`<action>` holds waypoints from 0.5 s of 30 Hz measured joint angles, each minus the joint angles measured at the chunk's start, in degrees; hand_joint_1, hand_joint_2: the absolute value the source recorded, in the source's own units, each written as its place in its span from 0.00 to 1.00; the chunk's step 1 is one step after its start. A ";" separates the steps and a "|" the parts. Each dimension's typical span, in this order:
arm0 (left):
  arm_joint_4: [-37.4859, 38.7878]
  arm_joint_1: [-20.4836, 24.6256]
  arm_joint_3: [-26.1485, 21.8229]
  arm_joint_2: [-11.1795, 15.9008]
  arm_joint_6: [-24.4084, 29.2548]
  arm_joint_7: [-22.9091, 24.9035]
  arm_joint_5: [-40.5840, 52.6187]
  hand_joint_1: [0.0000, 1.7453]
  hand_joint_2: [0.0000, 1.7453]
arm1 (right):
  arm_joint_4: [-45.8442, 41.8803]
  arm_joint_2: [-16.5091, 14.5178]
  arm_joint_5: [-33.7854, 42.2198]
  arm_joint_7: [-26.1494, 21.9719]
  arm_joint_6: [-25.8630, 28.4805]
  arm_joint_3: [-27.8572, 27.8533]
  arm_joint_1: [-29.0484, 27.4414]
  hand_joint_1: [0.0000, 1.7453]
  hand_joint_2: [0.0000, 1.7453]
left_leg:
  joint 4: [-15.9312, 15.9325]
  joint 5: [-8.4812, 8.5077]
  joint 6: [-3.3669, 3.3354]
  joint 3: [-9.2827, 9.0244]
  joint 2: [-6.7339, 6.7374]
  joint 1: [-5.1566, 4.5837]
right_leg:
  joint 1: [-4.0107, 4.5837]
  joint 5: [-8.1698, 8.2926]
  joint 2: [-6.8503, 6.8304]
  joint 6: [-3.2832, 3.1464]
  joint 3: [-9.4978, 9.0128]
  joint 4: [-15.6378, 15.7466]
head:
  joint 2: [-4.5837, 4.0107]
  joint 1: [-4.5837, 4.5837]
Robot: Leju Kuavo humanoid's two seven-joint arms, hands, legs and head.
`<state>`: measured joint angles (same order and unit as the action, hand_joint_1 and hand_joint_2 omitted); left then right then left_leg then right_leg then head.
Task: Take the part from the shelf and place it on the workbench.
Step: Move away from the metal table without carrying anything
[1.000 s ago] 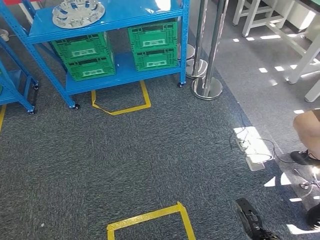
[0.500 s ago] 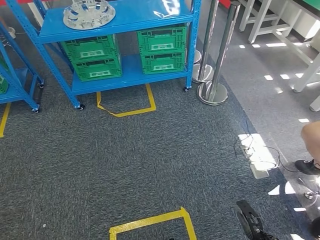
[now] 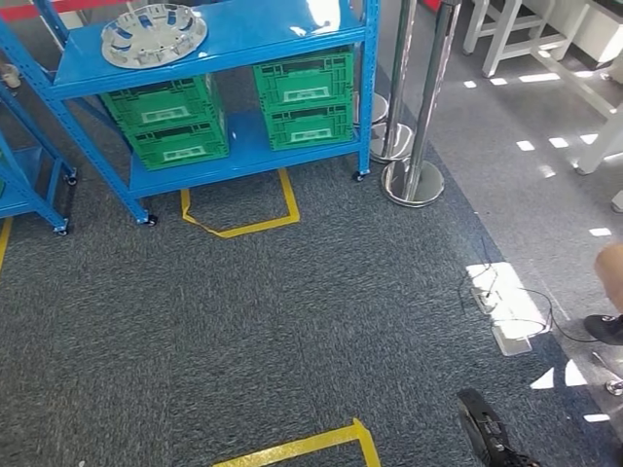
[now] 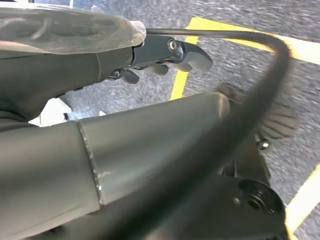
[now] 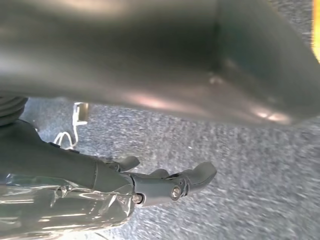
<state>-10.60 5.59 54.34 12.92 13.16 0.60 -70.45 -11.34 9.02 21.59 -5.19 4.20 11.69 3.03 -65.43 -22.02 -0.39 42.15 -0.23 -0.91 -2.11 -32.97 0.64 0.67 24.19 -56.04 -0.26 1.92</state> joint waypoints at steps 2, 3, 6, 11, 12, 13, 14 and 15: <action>0.02 -0.10 0.00 0.40 -0.01 -0.04 0.00 0.00 0.00 | 0.03 -0.20 0.00 -0.13 0.00 -0.01 0.03 0.00 0.00 | 6.93 3.61 -1.57 -2.74 0.07 -0.75 | -0.03 -0.81 -0.01 0.27 -2.03 2.02 | 0.00 0.11; 0.04 -0.10 0.00 0.58 0.00 -0.06 0.00 0.00 0.00 | 0.04 -0.30 0.00 -0.16 0.01 -0.02 0.05 0.00 0.00 | 9.08 3.51 -2.31 -4.10 0.09 -1.11 | -0.14 -0.88 -0.03 0.51 -2.96 3.36 | 0.00 -0.02; 0.08 -0.12 0.00 0.81 0.03 -0.16 -0.04 0.00 0.00 | 0.06 -0.59 -0.02 -0.24 -0.02 0.03 0.07 0.00 0.00 | 13.86 1.30 -3.17 -8.44 0.26 -1.35 | -0.22 1.40 -0.20 1.66 -5.11 3.57 | 0.00 -0.28; 0.08 -0.28 -0.02 0.40 0.02 -0.25 -0.07 0.00 0.00 | 0.13 -0.62 -0.09 -0.33 0.00 0.11 0.28 0.00 0.00 | 16.83 -2.39 -2.90 -15.42 0.00 -0.96 | 0.28 -1.96 -0.26 1.54 5.13 -11.45 | 0.00 0.18; 0.08 -0.32 -0.02 0.32 0.02 -0.25 -0.08 0.00 0.00 | 0.17 -0.60 -0.09 -0.32 0.00 0.11 0.10 0.00 0.00 | 16.84 -3.50 -2.77 -16.87 -0.19 -0.95 | 0.36 -4.96 -0.27 1.69 7.11 -12.30 | 0.00 0.22; 0.08 -0.41 -0.02 0.24 0.03 -0.25 -0.10 0.00 0.00 | 0.22 -0.60 -0.09 -0.31 0.00 0.13 -0.10 0.00 0.00 | 16.85 -4.67 -2.66 -18.45 -0.36 -0.91 | 0.33 -7.40 -0.27 1.91 8.66 -11.87 | 0.00 0.26; 0.08 -0.55 -0.02 0.17 0.03 -0.25 -0.13 0.00 0.00 | 0.27 -0.60 -0.09 -0.29 0.00 0.14 -0.30 0.00 0.00 | 16.85 -5.92 -2.46 -20.11 -0.50 -0.86 | 0.19 -8.15 -0.29 2.28 9.85 -10.30 | 0.00 0.32; 0.08 -0.71 -0.02 0.10 0.04 -0.25 -0.15 0.00 0.00 | 0.34 -0.60 -0.09 -0.30 0.00 0.16 -0.48 0.00 0.00 | 16.83 -7.21 -2.23 -21.75 -0.55 -0.79 | -0.05 -6.50 -0.37 2.68 10.80 -8.03 | 0.00 0.40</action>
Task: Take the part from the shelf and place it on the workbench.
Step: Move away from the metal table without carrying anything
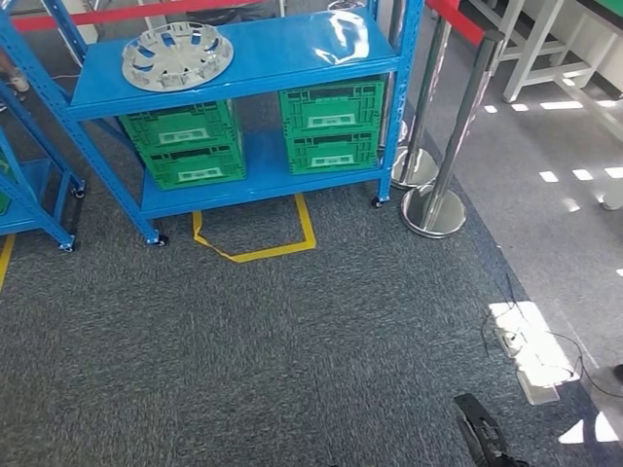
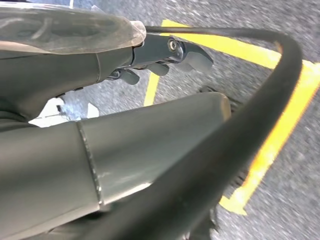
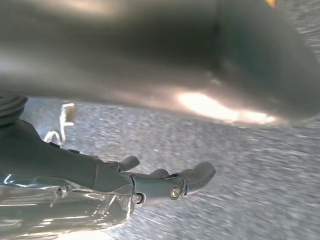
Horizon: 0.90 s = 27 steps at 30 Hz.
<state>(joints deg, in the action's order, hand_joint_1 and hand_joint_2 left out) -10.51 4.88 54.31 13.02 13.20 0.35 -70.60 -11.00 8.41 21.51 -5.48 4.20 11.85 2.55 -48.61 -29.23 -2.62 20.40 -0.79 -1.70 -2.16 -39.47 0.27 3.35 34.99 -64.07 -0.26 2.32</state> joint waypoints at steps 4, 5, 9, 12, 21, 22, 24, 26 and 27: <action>0.11 0.02 0.00 0.19 0.06 0.01 -0.01 0.00 0.00 | 0.51 -0.09 0.10 0.04 -0.05 0.07 -0.53 0.00 0.00 | -0.86 -4.73 0.92 -4.24 -0.01 -0.07 | -0.08 15.01 -0.75 -0.91 0.21 5.53 | 0.00 -0.44; 0.11 0.34 0.00 0.23 0.07 0.01 0.03 0.00 0.00 | 0.50 -0.10 0.17 0.04 -0.07 0.10 -0.18 0.00 0.00 | -2.08 -4.50 1.03 -3.92 -0.02 0.03 | 0.10 14.18 -0.55 -1.63 -0.68 5.47 | 0.00 -0.51; 0.10 1.31 0.00 0.12 0.16 0.00 0.24 0.00 0.00 | 0.48 0.10 0.59 0.05 -0.07 0.09 0.55 0.00 0.00 | -19.38 0.26 2.44 7.21 0.30 0.64 | 0.08 12.58 -0.47 -2.78 -4.69 7.76 | 0.00 -0.77; 0.09 1.14 0.01 0.04 0.28 0.02 0.27 0.00 0.00 | 0.48 0.12 0.68 0.13 -0.08 0.10 0.72 0.00 0.00 | -24.17 -5.65 3.37 15.40 0.40 1.41 | 0.02 11.26 -0.20 -2.99 -7.14 8.64 | 0.00 -0.92; 0.11 0.78 0.02 0.67 0.70 -0.27 0.16 0.00 0.00 | 0.43 -0.22 0.69 0.02 -0.04 0.14 1.11 0.00 0.00 | -6.45 5.41 0.52 14.55 -0.13 0.17 | 0.18 7.09 0.68 -1.55 -11.24 10.10 | 0.00 -1.02; 0.11 0.78 0.02 0.63 0.73 -0.27 0.10 0.00 0.00 | 0.42 -0.22 0.69 0.01 -0.04 0.16 1.13 0.00 0.00 | -5.96 5.80 0.56 14.04 -0.12 0.33 | 0.23 6.77 0.63 -1.34 -11.53 10.02 | 0.00 -0.97; 0.11 0.78 0.01 0.57 0.86 -0.23 0.04 0.00 0.00 | 0.40 -0.22 0.68 -0.01 -0.05 0.18 1.19 0.00 0.00 | -4.97 6.22 0.28 12.92 0.03 0.65 | 0.42 4.50 0.40 -1.16 -10.20 6.19 | 0.00 -0.72; 0.11 0.78 -0.01 0.50 1.04 -0.17 0.01 0.00 0.00 | 0.42 -0.21 0.68 -0.01 -0.03 0.19 1.12 0.00 0.00 | -4.87 5.60 -0.15 12.02 0.19 0.51 | 0.65 1.08 0.23 -1.30 -5.70 -2.02 | 0.00 -0.40; 0.11 0.78 -0.02 0.44 1.11 -0.13 0.00 0.00 0.00 | 0.43 -0.21 0.69 -0.01 -0.02 0.19 1.03 0.00 0.00 | -4.89 5.16 -0.30 11.55 0.20 0.41 | 0.78 0.25 0.23 -1.35 -3.32 -5.54 | 0.00 -0.27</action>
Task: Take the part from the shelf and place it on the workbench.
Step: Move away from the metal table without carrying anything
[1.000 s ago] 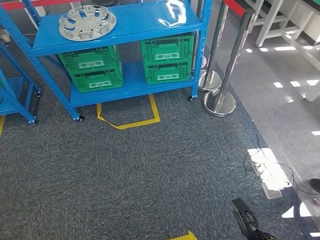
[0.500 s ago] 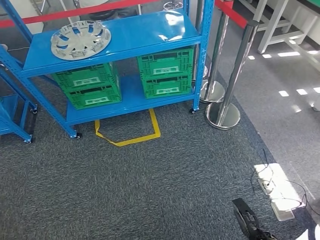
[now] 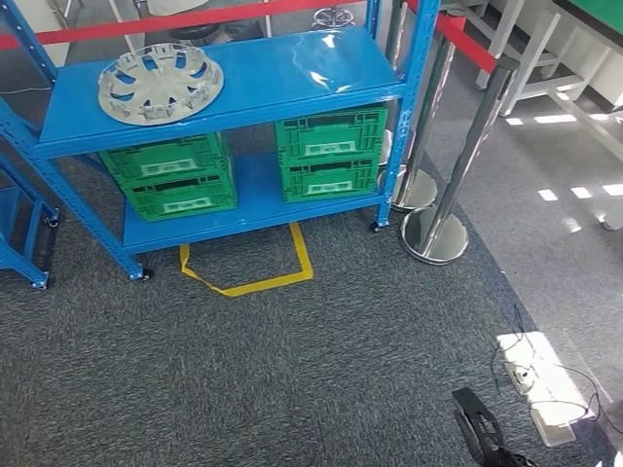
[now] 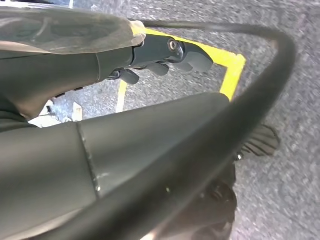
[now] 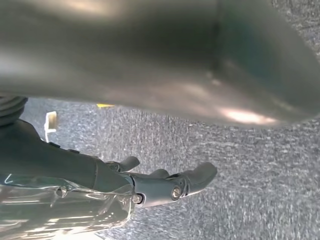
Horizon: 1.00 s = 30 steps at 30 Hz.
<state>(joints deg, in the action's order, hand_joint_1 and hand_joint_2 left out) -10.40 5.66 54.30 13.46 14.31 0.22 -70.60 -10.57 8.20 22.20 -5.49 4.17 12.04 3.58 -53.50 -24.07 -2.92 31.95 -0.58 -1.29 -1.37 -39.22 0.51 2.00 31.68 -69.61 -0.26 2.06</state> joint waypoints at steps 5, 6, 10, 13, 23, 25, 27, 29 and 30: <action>-0.01 -0.09 -0.01 -0.38 0.07 0.13 -0.02 0.00 0.00 | 0.05 0.03 0.02 0.00 0.02 0.04 -0.24 0.00 0.00 | -0.23 -2.85 0.14 -3.48 -0.18 -0.50 | 0.54 10.38 0.03 -0.68 -0.20 9.33 | 0.00 0.38; -0.01 -0.02 -0.01 -0.40 0.07 0.13 -0.02 0.00 0.00 | 0.09 0.04 0.02 -0.02 0.03 0.05 -0.21 0.00 0.00 | -0.43 -3.27 0.33 -3.72 -0.27 -0.60 | 0.61 11.53 0.06 -0.89 -1.13 11.82 | 0.00 0.33; -0.03 0.30 -0.01 -0.22 0.04 0.34 -0.04 0.00 0.00 | 0.14 0.02 0.03 -0.15 0.02 0.10 -0.14 0.00 0.00 | -1.10 -3.90 1.19 -3.27 -0.56 -0.85 | 0.39 11.32 0.12 -1.41 -2.17 13.84 | 0.00 0.13; -0.07 0.30 -0.01 -0.16 0.00 0.39 -0.14 0.00 0.00 | 0.12 0.09 0.01 -0.23 0.01 0.16 -0.08 0.00 0.00 | -8.09 -7.23 2.74 0.47 -0.21 -0.34 | -0.19 11.20 -0.03 -1.73 -2.55 14.25 | 0.00 -0.17; -0.07 0.43 -0.01 -0.11 0.11 0.41 -0.45 0.00 0.00 | 0.10 0.08 -0.17 -0.23 -0.12 0.48 0.18 0.00 0.00 | -1.69 -0.09 2.51 1.67 0.21 0.68 | -0.53 9.48 -0.07 -0.62 -4.08 14.68 | 0.00 -0.29; -0.07 0.35 -0.01 -0.09 0.14 0.42 -0.52 0.00 0.00 | 0.10 0.09 -0.19 -0.22 -0.15 0.51 0.20 0.00 0.00 | -0.95 -0.08 2.07 1.22 0.23 0.68 | -0.67 9.30 -0.09 0.04 -4.38 15.08 | 0.00 -0.26; -0.07 0.26 -0.02 -0.11 0.19 0.40 -0.58 0.00 0.00 | 0.09 0.10 -0.21 -0.22 -0.16 0.56 0.24 0.00 0.00 | 0.27 0.07 1.50 0.18 0.36 0.94 | -0.57 7.70 -0.13 0.33 -3.70 12.83 | 0.00 -0.07; -0.07 0.30 -0.03 -0.20 0.25 0.37 -0.59 0.00 0.00 | 0.08 0.10 -0.26 -0.22 -0.18 0.59 0.22 0.00 0.00 | 0.80 -0.05 0.96 -0.58 0.48 0.95 | -0.32 4.21 -0.16 0.26 -0.44 5.73 | 0.00 0.28; -0.07 0.32 -0.03 -0.26 0.27 0.34 -0.60 0.00 0.00 | 0.09 0.10 -0.27 -0.20 -0.20 0.61 0.18 0.00 0.00 | 0.77 -0.21 0.74 -0.76 0.48 0.84 | -0.25 2.68 -0.16 0.25 1.68 1.67 | 0.00 0.44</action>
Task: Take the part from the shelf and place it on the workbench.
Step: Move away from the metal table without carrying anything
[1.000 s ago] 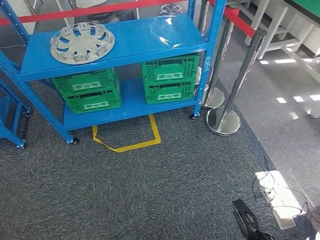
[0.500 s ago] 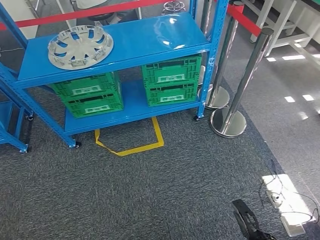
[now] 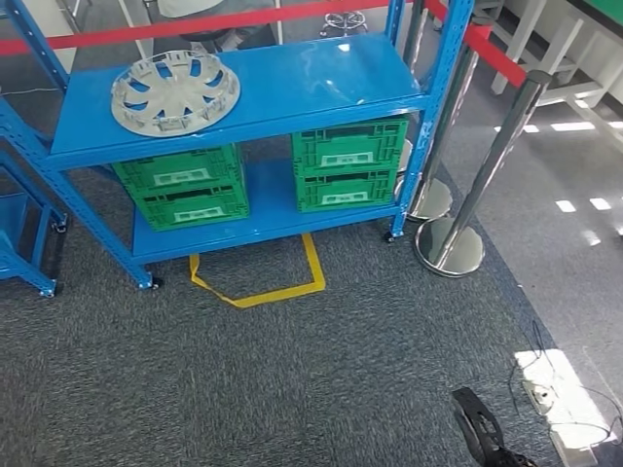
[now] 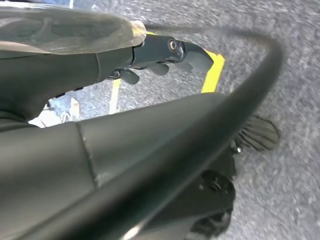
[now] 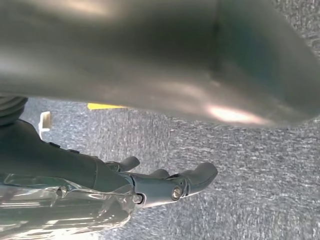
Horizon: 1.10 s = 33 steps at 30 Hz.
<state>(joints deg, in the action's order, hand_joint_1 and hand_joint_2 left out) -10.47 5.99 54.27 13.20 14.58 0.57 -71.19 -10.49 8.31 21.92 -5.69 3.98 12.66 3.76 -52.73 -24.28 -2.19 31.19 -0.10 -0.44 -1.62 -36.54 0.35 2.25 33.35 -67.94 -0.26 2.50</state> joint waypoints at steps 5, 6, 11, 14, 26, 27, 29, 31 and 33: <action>0.00 -0.08 0.00 -0.41 0.19 -0.04 -0.10 0.00 0.00 | 0.02 0.05 0.00 0.05 -0.05 0.11 -0.09 0.00 0.00 | -0.78 -1.43 0.32 -1.23 -0.27 -0.28 | 0.04 6.34 0.01 0.10 -1.12 5.66 | 0.00 0.36; 0.00 -0.04 0.00 -0.43 0.22 -0.04 -0.10 0.00 0.00 | 0.03 0.07 0.00 0.05 -0.05 0.12 -0.06 0.00 0.00 | -1.29 -1.80 0.60 -1.23 -0.36 -0.40 | 0.00 7.64 0.03 0.01 -2.53 9.01 | 0.00 0.44; 0.00 0.04 -0.01 -0.18 0.33 -0.05 -0.17 0.00 0.00 | 0.02 0.09 0.00 0.08 -0.23 0.21 -0.09 0.00 0.00 | -2.79 -2.66 1.69 -0.40 -0.47 -0.74 | -0.12 7.94 0.07 -1.10 -3.95 11.89 | 0.00 0.20; 0.00 0.11 -0.01 -0.15 0.28 -0.04 -0.19 0.00 0.00 | 0.00 0.11 0.00 0.03 -0.31 0.25 -0.01 0.00 0.00 | -11.01 -6.37 2.88 3.90 -0.31 -0.29 | -0.37 7.57 0.00 -1.77 -4.20 12.08 | 0.00 -0.34; 0.00 -0.03 -0.01 0.29 -0.08 -0.03 -0.15 0.00 0.00 | -0.08 0.03 0.26 0.32 -0.43 0.60 0.10 0.00 0.75 | -0.45 -0.84 0.13 0.30 0.07 -0.68 | -0.24 5.88 -0.25 -0.01 -9.07 13.80 | 0.00 -0.39; 0.01 -0.15 -0.01 0.33 -0.14 -0.04 -0.11 0.00 0.00 | -0.08 0.03 0.39 0.44 -0.47 0.64 0.16 0.00 1.00 | 0.22 -0.76 -0.02 -0.70 0.08 -0.53 | -0.21 5.53 -0.26 0.19 -8.84 12.79 | 0.00 -0.28; 0.02 -0.26 -0.03 0.36 -0.19 -0.06 -0.03 0.00 0.00 | -0.08 0.09 0.58 0.66 -0.49 0.69 0.26 0.00 1.00 | 1.06 -0.75 -0.23 -2.36 0.09 -0.29 | -0.16 3.53 -0.26 0.25 -5.65 6.85 | 0.00 0.14; 0.01 -0.19 -0.04 0.30 -0.23 -0.11 -0.02 0.00 0.00 | -0.07 0.13 0.74 0.86 -0.48 0.70 0.21 0.00 1.00 | 1.16 -1.49 -0.40 -3.35 0.01 -0.27 | 0.03 0.39 -0.24 0.35 -0.65 -0.66 | 0.00 0.52; 0.00 -0.27 -0.04 0.15 -0.29 -0.19 -0.03 0.00 0.00 | -0.05 0.13 0.91 1.02 -0.48 0.74 -0.05 0.00 1.00 | 1.16 -2.58 -0.30 -4.72 -0.17 -0.24 | 0.07 -0.96 -0.25 0.53 2.16 -2.36 | 0.00 0.76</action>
<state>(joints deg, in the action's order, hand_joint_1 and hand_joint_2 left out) -10.47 5.72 54.23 13.35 14.29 0.38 -71.22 -10.54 8.44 22.84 -4.67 3.50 13.39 3.70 -51.57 -26.86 -2.48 26.47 -0.27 -0.69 -1.55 -37.50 0.10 2.78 35.52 -70.30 -0.26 3.26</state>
